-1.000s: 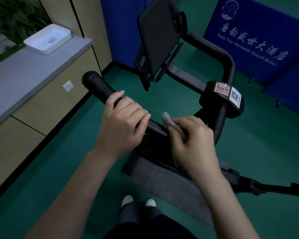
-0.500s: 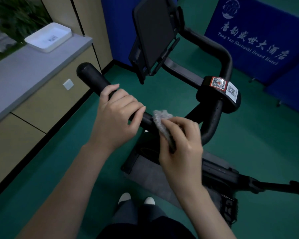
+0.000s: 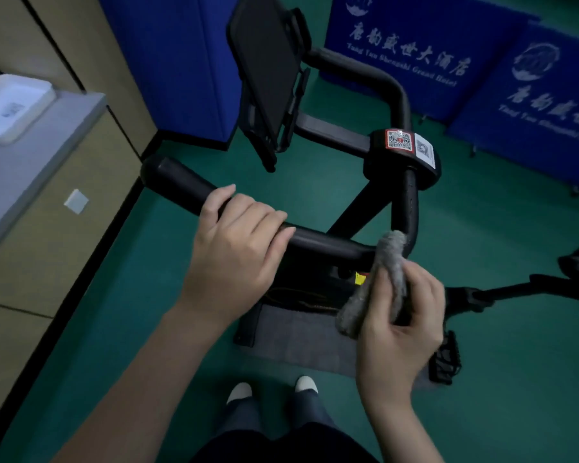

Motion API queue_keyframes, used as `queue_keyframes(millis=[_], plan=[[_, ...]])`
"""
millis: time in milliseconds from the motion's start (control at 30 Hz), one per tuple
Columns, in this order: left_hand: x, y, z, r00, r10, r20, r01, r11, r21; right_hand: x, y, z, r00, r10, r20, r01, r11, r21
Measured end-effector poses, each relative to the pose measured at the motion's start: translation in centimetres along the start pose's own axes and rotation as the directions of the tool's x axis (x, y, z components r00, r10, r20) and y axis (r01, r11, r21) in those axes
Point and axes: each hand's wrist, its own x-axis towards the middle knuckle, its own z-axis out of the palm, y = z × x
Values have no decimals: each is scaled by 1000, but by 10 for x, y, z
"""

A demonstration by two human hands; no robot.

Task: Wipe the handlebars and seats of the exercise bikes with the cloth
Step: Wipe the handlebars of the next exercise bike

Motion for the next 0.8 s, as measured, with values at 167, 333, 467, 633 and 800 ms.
queue_keyframes(millis=[167,333,467,633,800], plan=[[-1,-8,-2,997,70,41,-70,998,5,-34,-6,14,843,506,-185,-459,854,245],[-3,-15,-5,984,131,118,-134,991,11,-40,-13,39,715,693,-93,-571,656,494],[-3,-20,-9,972,171,163,-173,985,-1,-41,-25,60,691,721,42,-570,509,645],[-2,-23,-14,973,201,116,-187,975,-120,-51,-41,86,636,709,306,-687,341,641],[-3,-27,-14,977,208,44,-195,959,-206,-54,-43,86,612,601,514,-768,299,566]])
